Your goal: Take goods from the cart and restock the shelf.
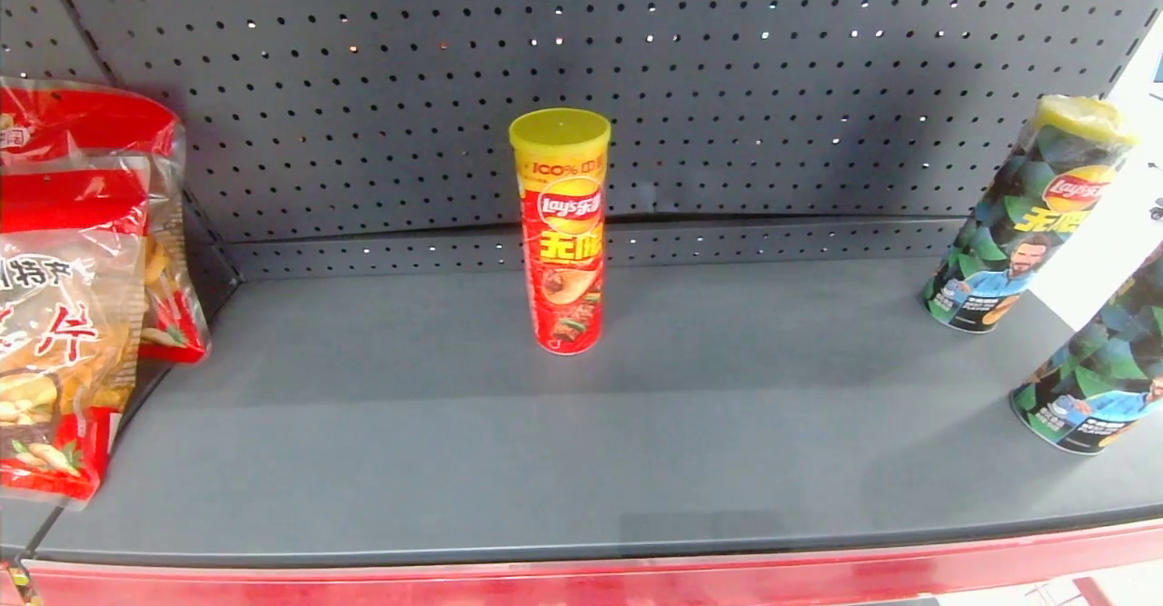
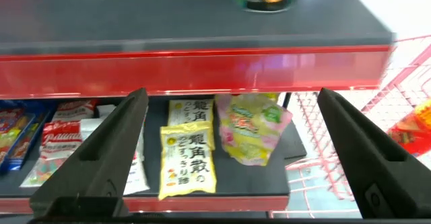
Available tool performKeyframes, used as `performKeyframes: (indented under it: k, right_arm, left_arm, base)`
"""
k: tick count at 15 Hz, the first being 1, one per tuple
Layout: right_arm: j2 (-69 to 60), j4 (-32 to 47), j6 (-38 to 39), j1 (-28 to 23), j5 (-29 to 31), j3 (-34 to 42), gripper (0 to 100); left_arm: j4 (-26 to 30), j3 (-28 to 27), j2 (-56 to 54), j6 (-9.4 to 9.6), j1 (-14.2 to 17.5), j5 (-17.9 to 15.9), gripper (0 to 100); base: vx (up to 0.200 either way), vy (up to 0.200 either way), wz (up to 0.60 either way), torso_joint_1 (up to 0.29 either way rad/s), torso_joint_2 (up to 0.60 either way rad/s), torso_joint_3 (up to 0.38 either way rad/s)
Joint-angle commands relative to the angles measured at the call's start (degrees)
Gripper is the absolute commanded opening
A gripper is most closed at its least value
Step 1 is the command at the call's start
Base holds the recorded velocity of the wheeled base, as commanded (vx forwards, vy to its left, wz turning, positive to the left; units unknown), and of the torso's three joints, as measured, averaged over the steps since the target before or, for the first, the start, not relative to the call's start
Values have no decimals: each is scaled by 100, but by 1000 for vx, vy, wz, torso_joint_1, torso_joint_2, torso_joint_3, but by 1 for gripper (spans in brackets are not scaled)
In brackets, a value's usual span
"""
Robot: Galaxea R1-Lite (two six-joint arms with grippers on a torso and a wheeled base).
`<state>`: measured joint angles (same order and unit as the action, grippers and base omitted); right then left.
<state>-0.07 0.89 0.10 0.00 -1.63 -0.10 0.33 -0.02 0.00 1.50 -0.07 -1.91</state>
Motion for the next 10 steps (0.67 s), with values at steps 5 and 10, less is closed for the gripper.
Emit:
performKeyframes:
  k: [5, 10]
  right_arm:
    - [7, -1, 8, 0, -4, 1, 100]
    - [7, -1, 8, 0, -4, 1, 100]
  left_arm:
    - [2, 2, 0, -1, -1, -2, 100]
    - [2, 2, 0, -1, -1, -2, 100]
  base:
    - [0, -200, 0, 3, 5, 1]
    - [0, -200, 0, 0, 4, 4]
